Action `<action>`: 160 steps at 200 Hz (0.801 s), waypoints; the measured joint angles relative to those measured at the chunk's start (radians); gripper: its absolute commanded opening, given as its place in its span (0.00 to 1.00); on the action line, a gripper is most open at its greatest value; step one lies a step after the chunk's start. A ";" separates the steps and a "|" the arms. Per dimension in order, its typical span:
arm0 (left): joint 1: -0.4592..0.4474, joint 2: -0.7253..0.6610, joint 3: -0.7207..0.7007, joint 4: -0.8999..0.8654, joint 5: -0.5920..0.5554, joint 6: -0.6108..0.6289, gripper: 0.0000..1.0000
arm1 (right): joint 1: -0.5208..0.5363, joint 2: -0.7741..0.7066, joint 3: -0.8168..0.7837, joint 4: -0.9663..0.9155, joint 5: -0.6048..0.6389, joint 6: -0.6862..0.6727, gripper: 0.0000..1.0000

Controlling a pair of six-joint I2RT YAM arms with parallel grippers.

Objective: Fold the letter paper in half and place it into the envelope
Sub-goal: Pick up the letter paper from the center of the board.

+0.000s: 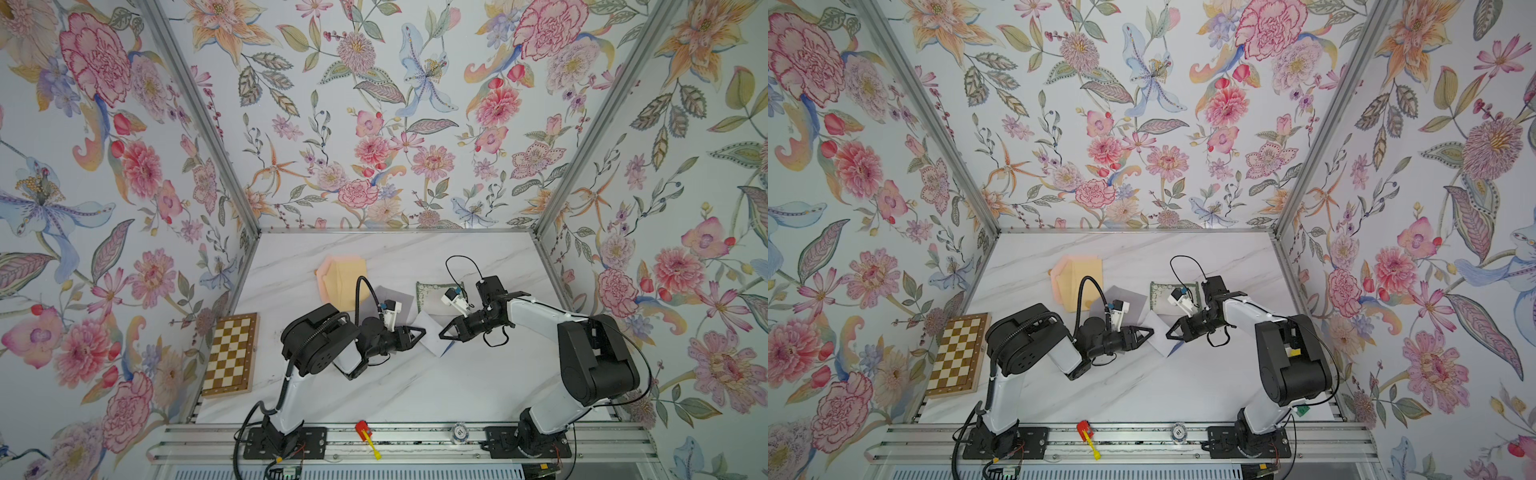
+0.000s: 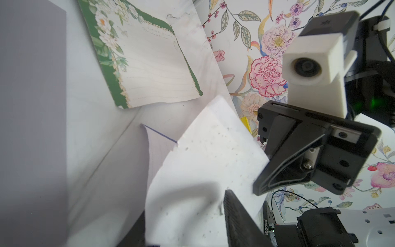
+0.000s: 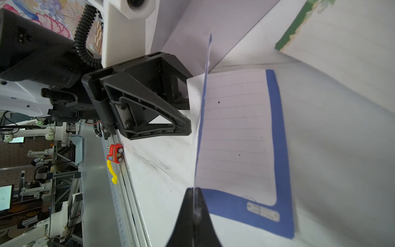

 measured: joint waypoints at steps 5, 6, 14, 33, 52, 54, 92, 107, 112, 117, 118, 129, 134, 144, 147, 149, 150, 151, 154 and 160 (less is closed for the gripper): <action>0.000 0.001 0.000 0.001 0.000 0.000 0.48 | 0.002 0.003 0.000 0.002 0.000 0.004 0.00; 0.000 0.001 0.000 0.001 0.000 0.000 0.48 | 0.002 0.004 0.000 0.002 0.000 0.005 0.00; 0.000 0.002 0.000 0.006 0.000 0.000 0.47 | 0.005 0.009 0.000 0.005 0.002 0.007 0.00; 0.001 0.006 0.000 0.015 0.000 0.000 0.47 | 0.012 0.022 0.000 0.010 0.012 0.019 0.00; 0.003 0.006 0.000 0.018 0.000 0.000 0.46 | 0.018 0.033 0.000 0.010 0.023 0.026 0.00; 0.004 0.006 0.000 0.018 0.000 0.000 0.46 | 0.018 0.034 0.000 0.010 0.023 0.026 0.00; 0.004 0.006 0.000 0.019 0.000 -0.005 0.32 | 0.018 0.035 0.000 0.010 0.027 0.034 0.00; 0.004 0.006 0.000 0.019 0.003 -0.008 0.22 | 0.018 0.035 0.002 0.010 0.027 0.037 0.00; 0.004 0.006 0.000 0.018 0.003 -0.006 0.19 | 0.018 0.035 0.002 0.010 0.027 0.037 0.00; 0.005 0.006 0.000 0.018 0.002 -0.010 0.18 | 0.018 0.035 0.003 0.011 0.028 0.038 0.00; 0.005 0.006 0.000 0.018 0.004 -0.008 0.17 | 0.018 0.035 0.003 0.011 0.028 0.038 0.00; 0.005 0.006 0.000 0.018 0.005 -0.010 0.12 | 0.018 0.035 0.006 0.010 0.031 0.040 0.01; 0.005 0.006 0.000 0.018 0.006 -0.007 0.09 | 0.018 0.035 0.009 0.010 0.032 0.041 0.03; 0.005 0.006 0.002 0.018 0.007 -0.011 0.05 | 0.018 0.035 0.015 0.010 0.034 0.041 0.09; 0.005 0.006 0.002 0.019 0.009 -0.008 0.04 | 0.018 0.035 0.016 0.011 0.034 0.041 0.12; 0.005 0.006 0.002 0.019 0.009 -0.011 0.03 | 0.018 0.035 0.018 0.011 0.034 0.043 0.14; 0.005 0.006 0.003 0.018 0.008 -0.011 0.03 | 0.018 0.035 0.018 0.011 0.035 0.043 0.15; 0.005 0.006 0.003 0.018 0.008 -0.010 0.02 | 0.018 0.035 0.019 0.011 0.035 0.043 0.15; 0.005 0.006 0.004 0.019 0.011 -0.010 0.02 | 0.018 0.035 0.020 0.011 0.036 0.044 0.17; 0.005 0.006 0.006 0.019 0.011 -0.012 0.01 | 0.018 0.035 0.021 0.014 0.038 0.042 0.21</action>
